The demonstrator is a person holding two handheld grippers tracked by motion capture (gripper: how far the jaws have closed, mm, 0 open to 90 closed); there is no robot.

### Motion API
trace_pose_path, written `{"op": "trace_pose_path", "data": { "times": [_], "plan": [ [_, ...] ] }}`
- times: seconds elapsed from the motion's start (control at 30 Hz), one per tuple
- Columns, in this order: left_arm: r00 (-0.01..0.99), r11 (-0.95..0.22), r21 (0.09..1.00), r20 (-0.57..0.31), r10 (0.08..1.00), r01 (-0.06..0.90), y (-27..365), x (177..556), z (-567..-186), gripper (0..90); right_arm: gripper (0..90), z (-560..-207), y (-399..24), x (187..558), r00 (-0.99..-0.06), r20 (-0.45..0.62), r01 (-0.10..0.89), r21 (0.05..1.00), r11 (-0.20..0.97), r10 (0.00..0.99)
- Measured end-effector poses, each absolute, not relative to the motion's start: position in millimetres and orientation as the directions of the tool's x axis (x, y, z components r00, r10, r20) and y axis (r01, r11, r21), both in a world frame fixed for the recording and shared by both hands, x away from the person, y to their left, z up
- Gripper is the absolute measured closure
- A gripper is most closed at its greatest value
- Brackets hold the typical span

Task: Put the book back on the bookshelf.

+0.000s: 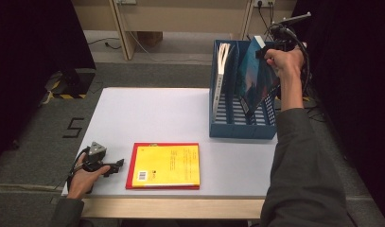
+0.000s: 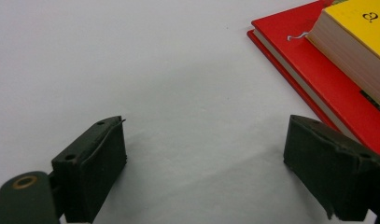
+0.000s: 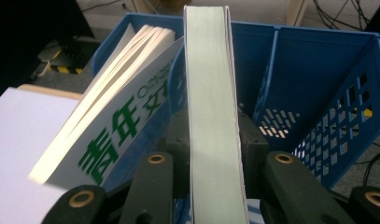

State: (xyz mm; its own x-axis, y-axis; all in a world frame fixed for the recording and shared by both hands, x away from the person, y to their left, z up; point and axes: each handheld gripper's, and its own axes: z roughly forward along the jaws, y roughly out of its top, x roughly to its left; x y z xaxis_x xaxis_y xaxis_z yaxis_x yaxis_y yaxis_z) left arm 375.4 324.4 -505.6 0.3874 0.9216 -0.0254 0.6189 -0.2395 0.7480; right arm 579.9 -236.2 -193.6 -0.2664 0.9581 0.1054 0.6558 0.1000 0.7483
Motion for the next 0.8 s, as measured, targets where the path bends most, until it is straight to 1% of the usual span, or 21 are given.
{"op": "trace_pose_path", "data": {
  "times": [0.4,0.8],
  "plan": [
    [0.388,-0.240,0.748,-0.025,0.922,0.619,324,375,-506,12.1,72.5,-213,-238,603,-0.218,0.146,0.666,0.745,0.038,0.965],
    [0.388,-0.240,0.748,-0.025,0.921,0.619,324,375,-506,12.1,72.3,-234,-226,621,-0.204,0.135,0.688,0.724,0.044,0.970]
  ]
}}
